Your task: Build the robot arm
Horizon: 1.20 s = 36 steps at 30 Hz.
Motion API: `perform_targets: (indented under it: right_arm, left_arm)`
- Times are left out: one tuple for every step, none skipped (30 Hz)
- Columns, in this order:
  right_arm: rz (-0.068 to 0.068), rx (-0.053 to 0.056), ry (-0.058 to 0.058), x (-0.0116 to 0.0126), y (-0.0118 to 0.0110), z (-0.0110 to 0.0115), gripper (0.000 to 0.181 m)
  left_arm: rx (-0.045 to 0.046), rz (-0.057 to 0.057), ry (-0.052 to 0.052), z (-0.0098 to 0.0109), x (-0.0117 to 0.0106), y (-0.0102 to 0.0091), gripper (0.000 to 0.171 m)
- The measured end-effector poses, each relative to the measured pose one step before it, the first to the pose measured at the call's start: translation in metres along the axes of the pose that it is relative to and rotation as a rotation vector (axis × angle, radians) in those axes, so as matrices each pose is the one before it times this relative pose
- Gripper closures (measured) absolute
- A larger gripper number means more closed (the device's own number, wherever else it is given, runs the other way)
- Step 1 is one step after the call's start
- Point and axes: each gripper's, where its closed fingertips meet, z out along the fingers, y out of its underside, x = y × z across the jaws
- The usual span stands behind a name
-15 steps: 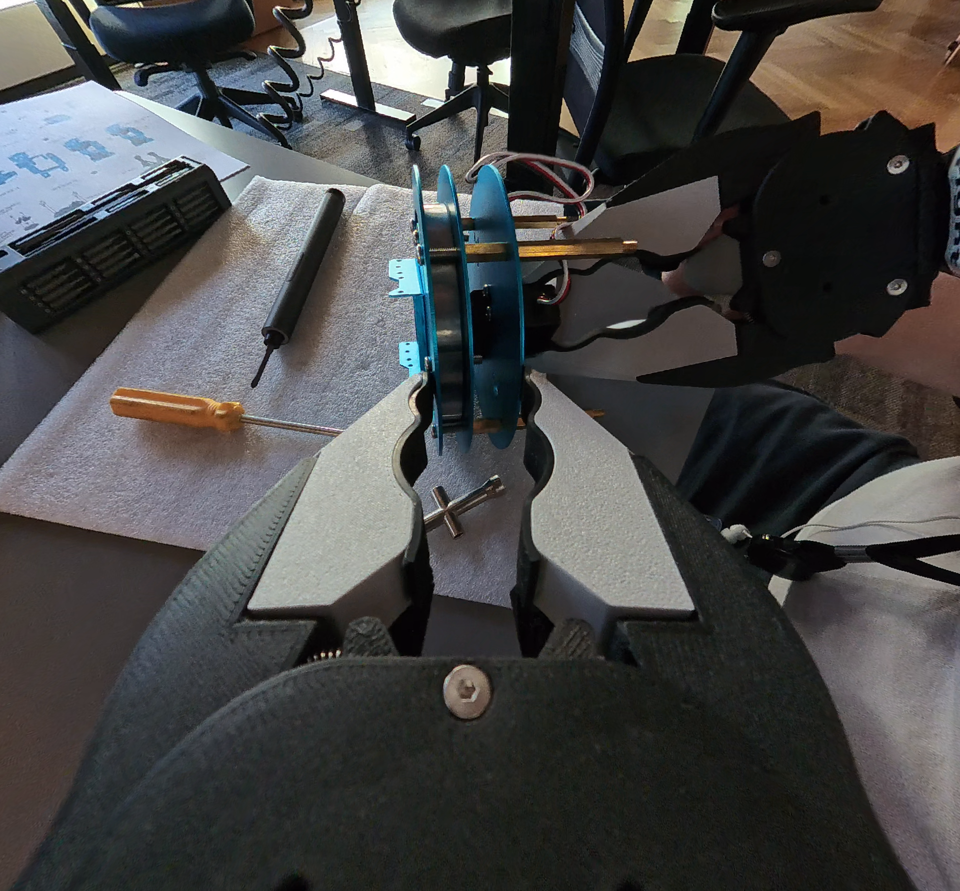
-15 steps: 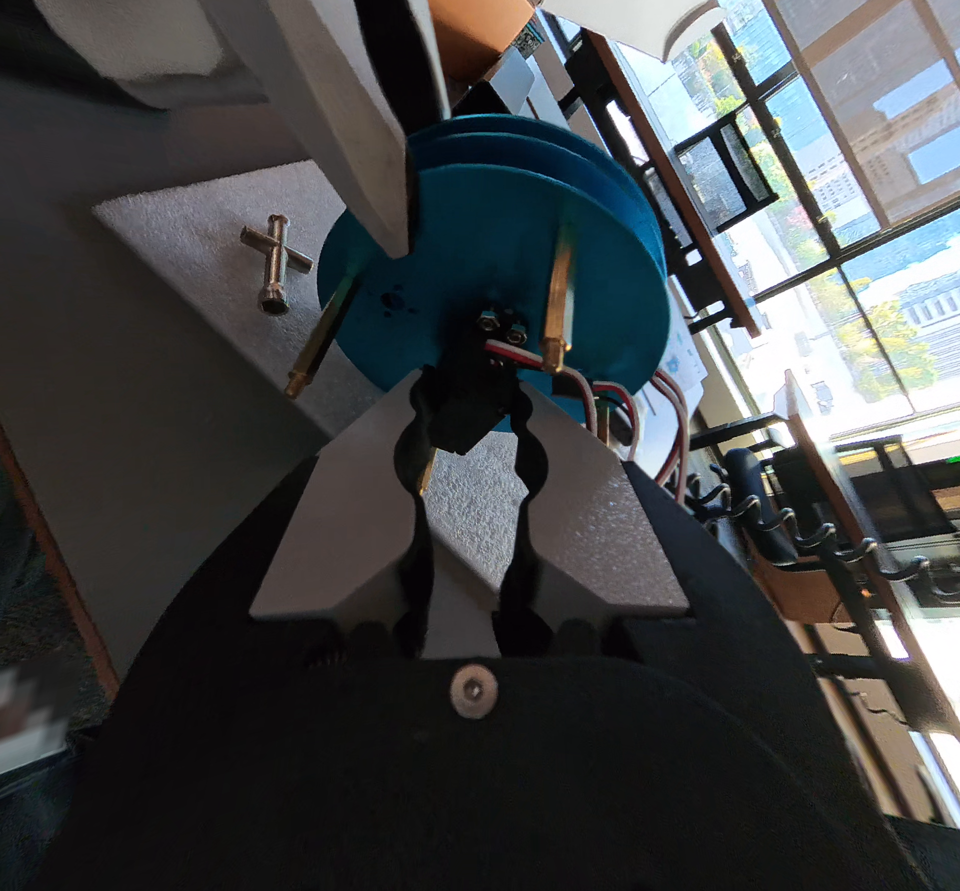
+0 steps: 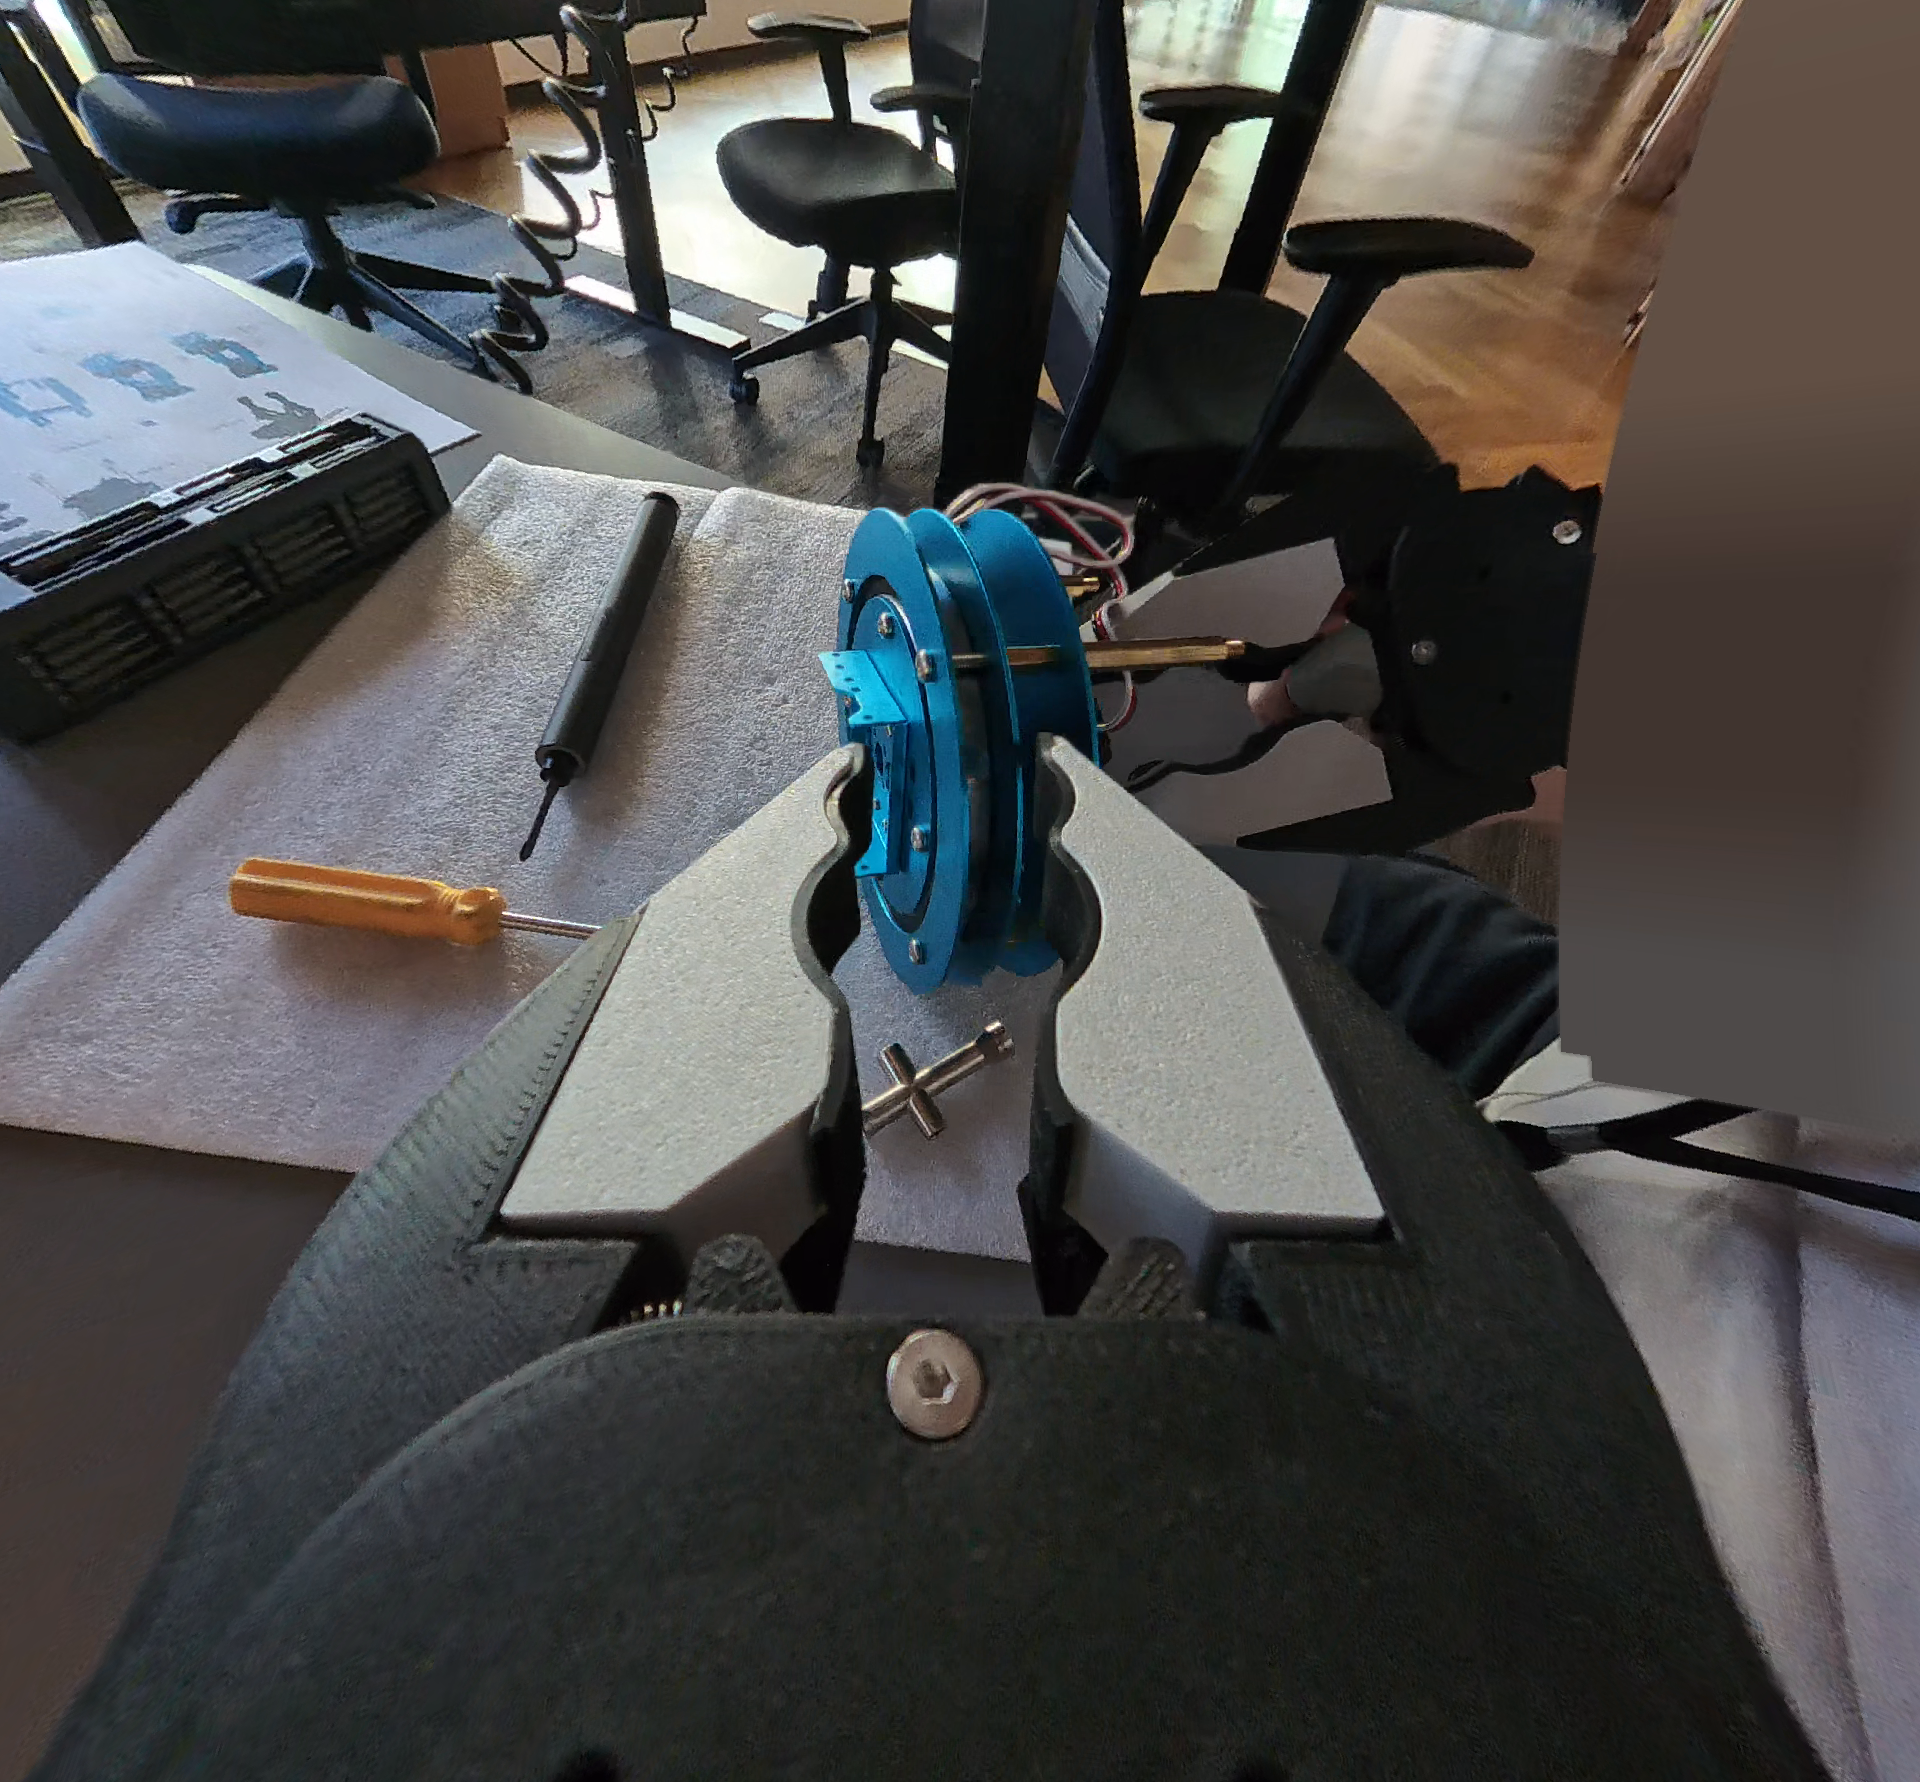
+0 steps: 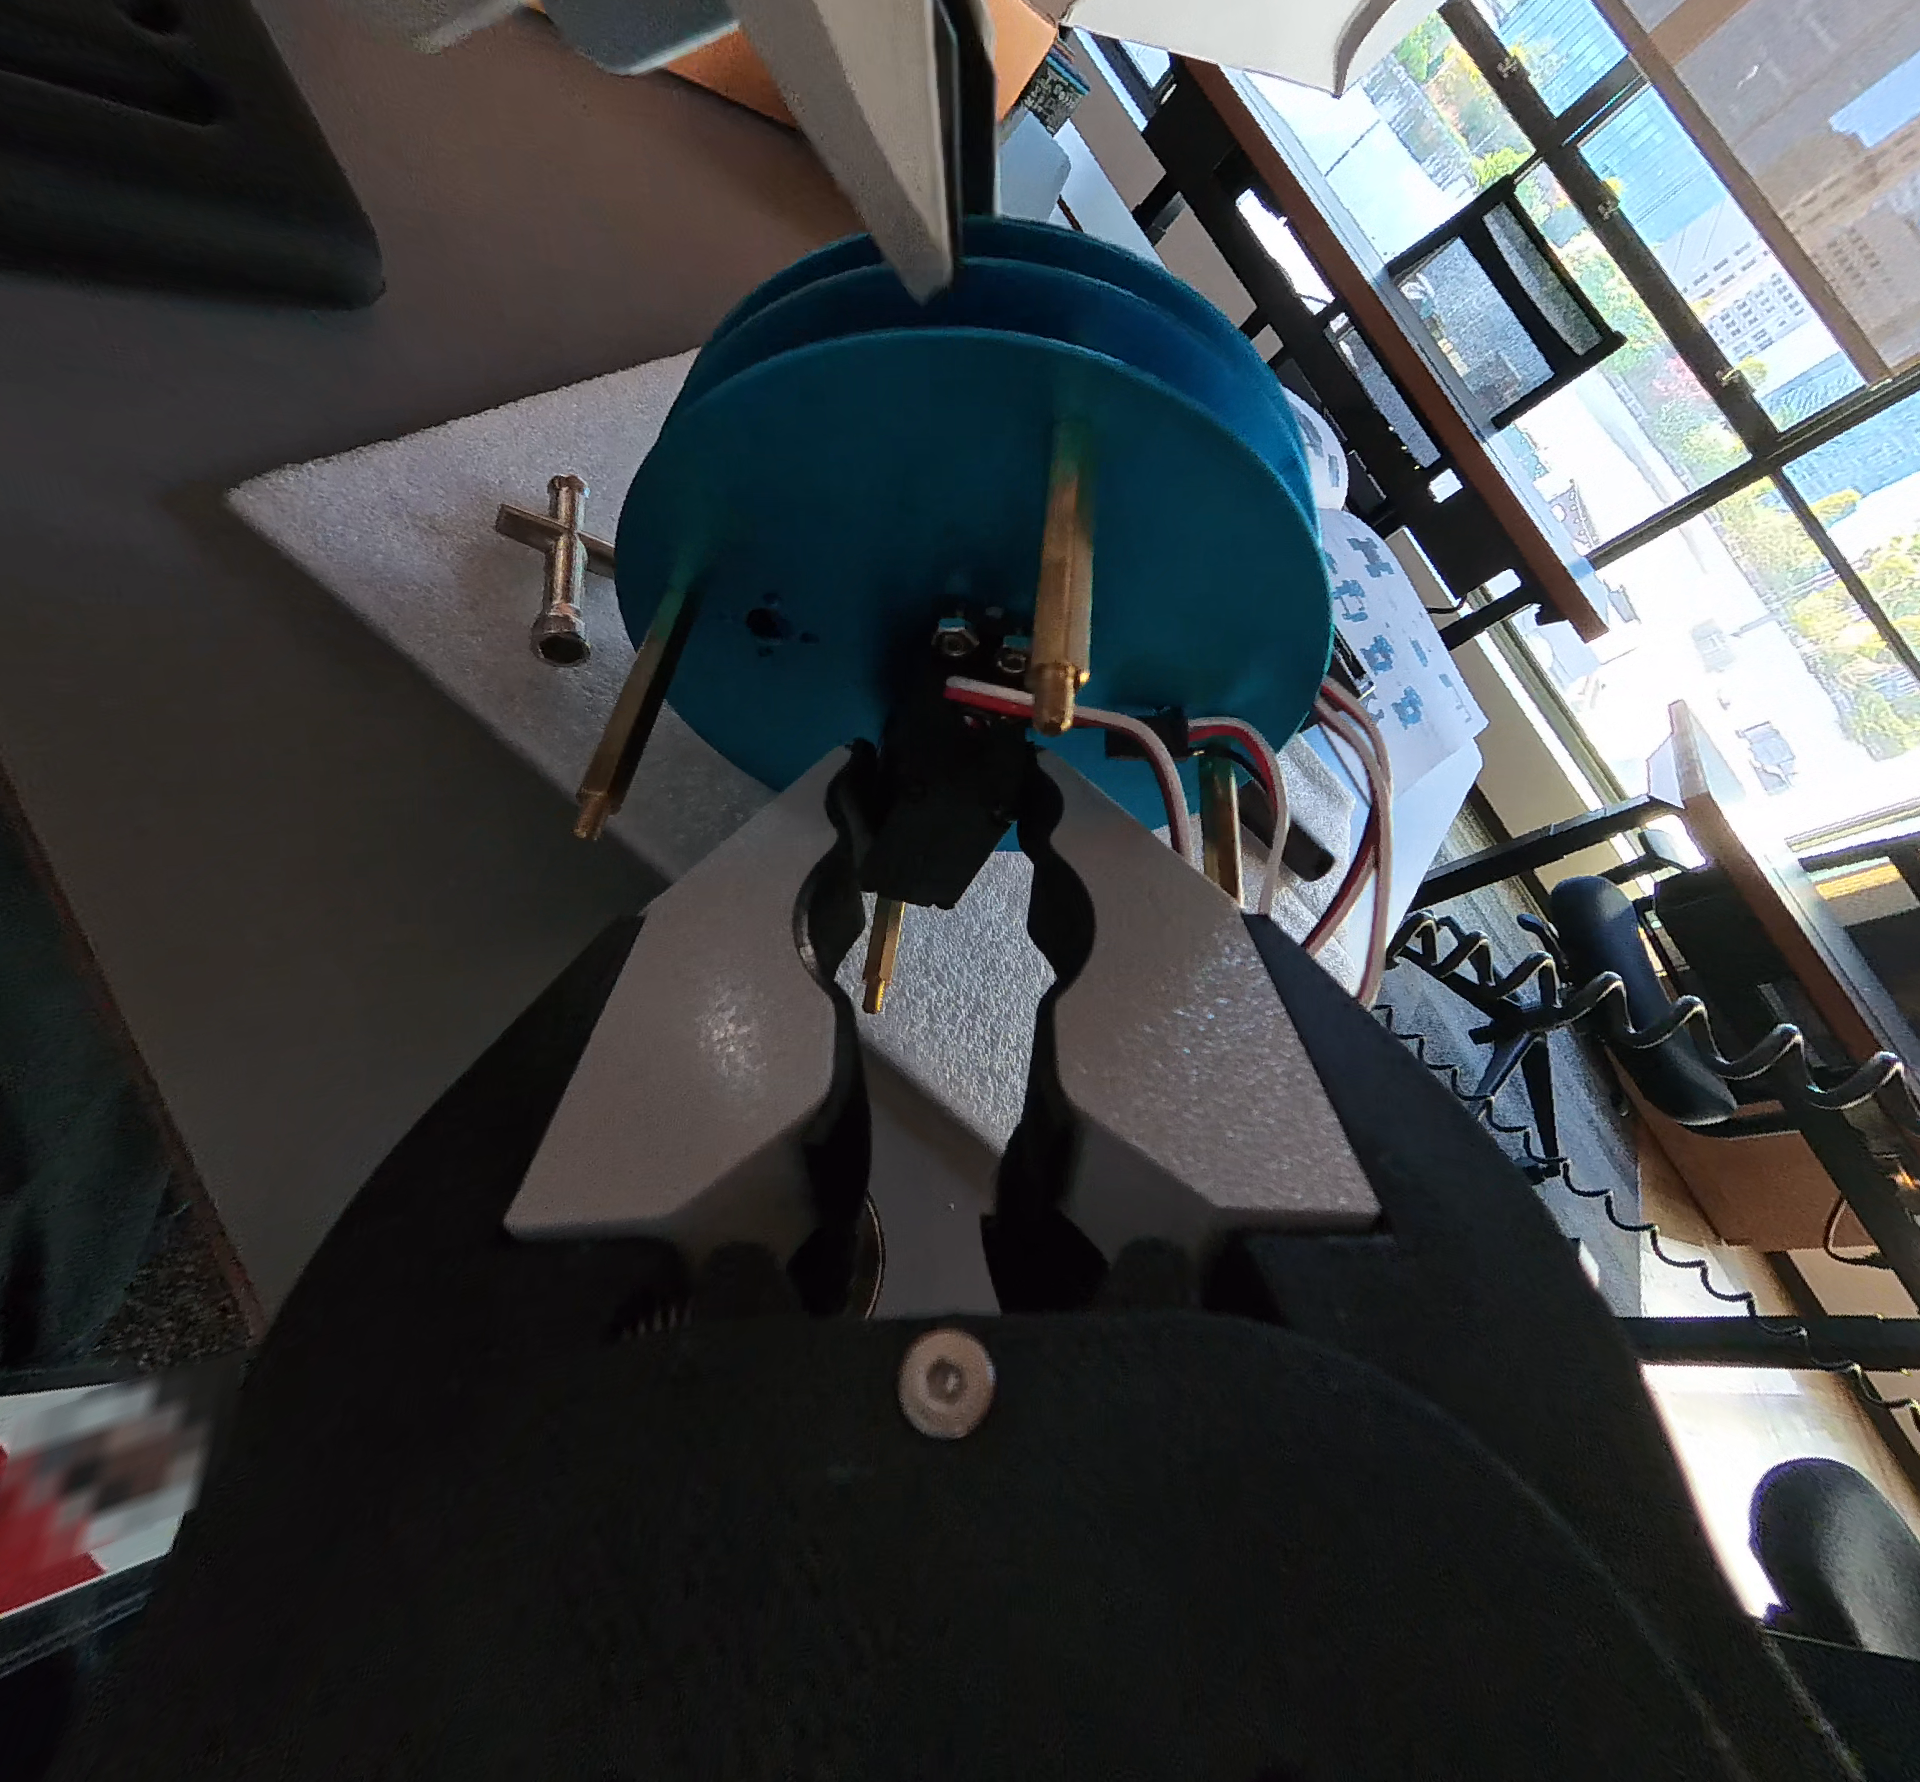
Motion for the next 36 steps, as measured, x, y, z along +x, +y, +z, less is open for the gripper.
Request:
perform_targets:
  right_arm:
    - [-0.0026,-0.0002,0.0024,-0.00019,-0.00031,0.00000,0.155]
    - [-0.0017,-0.0010,0.0022,-0.00024,-0.00032,-0.00001,0.155]
    - [-0.0016,-0.0013,0.0031,-0.00012,-0.00028,-0.00003,0.155]
    - [-0.0014,-0.0021,0.0048,0.00012,-0.00005,-0.00002,0.155]
    - [-0.0015,-0.0023,0.0040,0.00003,0.00003,-0.00012,0.155]
    - [-0.0010,-0.0007,0.0025,-0.00022,-0.00019,-0.00001,0.155]
    - [-0.0012,-0.0034,0.0048,-0.00019,0.00012,-0.00006,0.155]
    - [-0.0016,-0.0024,0.0081,0.00044,-0.00011,-0.00014,0.155]
    - [-0.0012,-0.0025,0.0053,0.00015,0.00024,-0.00004,0.155]
    - [-0.0007,-0.0028,0.0059,0.00025,0.00028,0.00007,0.155]
    - [0.0023,-0.0018,0.0045,0.00024,0.00029,-0.00003,0.155]
    - [0.0039,0.0022,0.0008,-0.00024,-0.00012,-0.00011,0.155]
    - [0.0004,0.0054,0.0004,-0.00044,-0.00051,-0.00018,0.155]
    - [-0.0027,0.0037,0.0028,-0.00045,-0.00045,-0.00007,0.155]
    - [-0.0032,0.0028,0.0031,-0.00039,-0.00045,-0.00021,0.155]
    - [-0.0017,0.0036,0.0012,-0.00033,-0.00052,-0.00003,0.155]
    - [0.0020,0.0041,-0.0011,-0.00022,-0.00041,0.00004,0.155]
    - [0.0054,0.0041,-0.0022,-0.00016,-0.00049,0.00022,0.155]
    - [0.0059,0.0027,-0.0019,-0.00001,-0.00033,0.00014,0.155]
    - [0.0040,0.0022,-0.0012,-0.00005,-0.00009,0.00014,0.155]
    - [0.0073,0.0048,-0.0027,-0.00007,-0.00009,-0.00006,0.155]
    - [0.0174,0.0079,-0.0061,-0.00049,0.00010,-0.00024,0.155]
    - [0.0217,0.0084,-0.0097,-0.00049,0.00044,-0.00047,0.155]
    - [0.0232,0.0075,-0.0112,-0.00010,0.00067,-0.00103,0.156]
    - [0.0193,0.0071,-0.0110,0.00031,0.00016,-0.00170,0.156]
    - [0.0135,0.0092,-0.0078,0.00042,-0.00056,-0.00197,0.156]
    - [0.0094,0.0085,-0.0060,0.00032,-0.00054,-0.00174,0.156]
    - [0.0025,0.0015,-0.0053,0.00014,0.00049,-0.00101,0.157]
    - [-0.0042,-0.0011,-0.0096,-0.00083,0.00078,-0.00040,0.158]
    - [-0.0065,0.0015,-0.0048,-0.00027,0.00047,-0.00048,0.159]
    - [-0.0054,0.0013,-0.0056,-0.00042,0.00061,-0.00043,0.159]
    - [-0.0029,-0.0011,-0.0053,-0.00002,0.00087,-0.00041,0.159]
    - [0.0001,-0.0015,-0.0074,0.00027,0.00118,-0.00037,0.159]
    - [0.0037,-0.0003,-0.0113,0.00011,0.00111,-0.00048,0.160]
    - [0.0038,-0.0008,-0.0124,0.00038,0.00142,-0.00044,0.160]
    - [0.0042,-0.0002,-0.0127,0.00045,0.00129,-0.00042,0.160]
  left_arm:
    - [-0.01458,0.0273,-0.0230,0.00376,0.00007,0.00085,0.143]
    - [-0.01354,0.0308,-0.0277,0.00323,-0.00043,0.00075,0.144]
    - [-0.01154,0.0293,-0.0243,0.00264,-0.00007,0.00057,0.146]
    - [-0.01021,0.0227,-0.0195,0.00232,0.00025,0.00025,0.148]
    - [-0.01306,0.0192,-0.0164,0.00217,0.00061,0.00082,0.149]
    - [-0.01844,0.0222,-0.0186,0.00225,0.00018,0.00184,0.149]
    - [-0.01495,0.0220,-0.0229,0.00161,-0.00044,0.00154,0.150]
    - [-0.00261,0.0154,-0.0218,0.00058,-0.00066,-0.00022,0.150]
    - [0.00186,0.0072,-0.0123,0.00020,0.00034,-0.00065,0.151]
    - [0.00183,-0.0011,-0.0044,0.00044,0.00101,-0.00036,0.157]
    - [0.00391,-0.0041,-0.0075,0.00036,0.00040,-0.00036,0.158]
    - [0.00217,0.0002,-0.0085,0.00002,-0.00003,-0.00003,0.158]
    - [-0.00158,0.0015,-0.0065,-0.00038,-0.00020,0.00029,0.158]
    - [-0.00271,-0.0015,-0.0030,-0.00032,-0.00021,0.00053,0.159]
    - [-0.00077,-0.0055,-0.0001,-0.00028,-0.00032,0.00045,0.159]
    - [0.00207,-0.0074,0.0018,-0.00017,-0.00026,0.00026,0.159]
    - [0.00321,-0.0081,0.0032,-0.00014,-0.00042,0.00019,0.160]
    - [0.00207,-0.0064,0.0028,-0.00011,-0.00056,0.00028,0.160]
    - [0.00049,-0.0036,0.0007,-0.00015,-0.00041,0.00013,0.160]
    - [-0.00013,-0.0004,-0.0013,-0.00006,-0.00010,0.00014,0.160]
    - [0.00068,0.0022,-0.0022,-0.00013,0.00015,-0.00012,0.160]
    - [0.00175,0.0036,-0.0022,0.00001,0.00031,-0.00012,0.160]
    - [0.00210,0.0046,-0.0027,0.00008,0.00057,-0.00026,0.160]
    - [0.00170,0.0051,-0.0053,0.00018,0.00052,-0.00033,0.160]
    - [0.00047,0.0055,-0.0077,0.00012,0.00064,-0.00038,0.160]
    - [-0.00114,0.0071,-0.0080,0.00013,0.00069,-0.00038,0.160]
    - [-0.00229,0.0058,-0.0084,0.00018,0.00093,-0.00045,0.160]
    - [-0.00268,0.0033,-0.0081,0.00012,0.00121,-0.00053,0.159]
    - [-0.00199,0.0056,-0.0067,-0.00013,0.00145,-0.00034,0.159]
    - [-0.00018,0.0087,-0.0051,-0.00031,0.00149,-0.00016,0.159]
    - [0.00111,0.0083,-0.0007,-0.00062,0.00166,0.00014,0.159]
    - [0.00154,0.0051,0.0099,-0.00113,0.00244,0.00041,0.158]
    - [0.00251,-0.0023,0.0215,-0.00175,0.00315,0.00057,0.156]
    - [0.00522,-0.0138,0.0307,-0.00254,0.00359,0.00050,0.154]
    - [0.00960,-0.0232,0.0395,-0.00295,0.00419,0.00012,0.152]
    - [0.01199,-0.0285,0.0469,-0.00303,0.00487,0.00013,0.150]
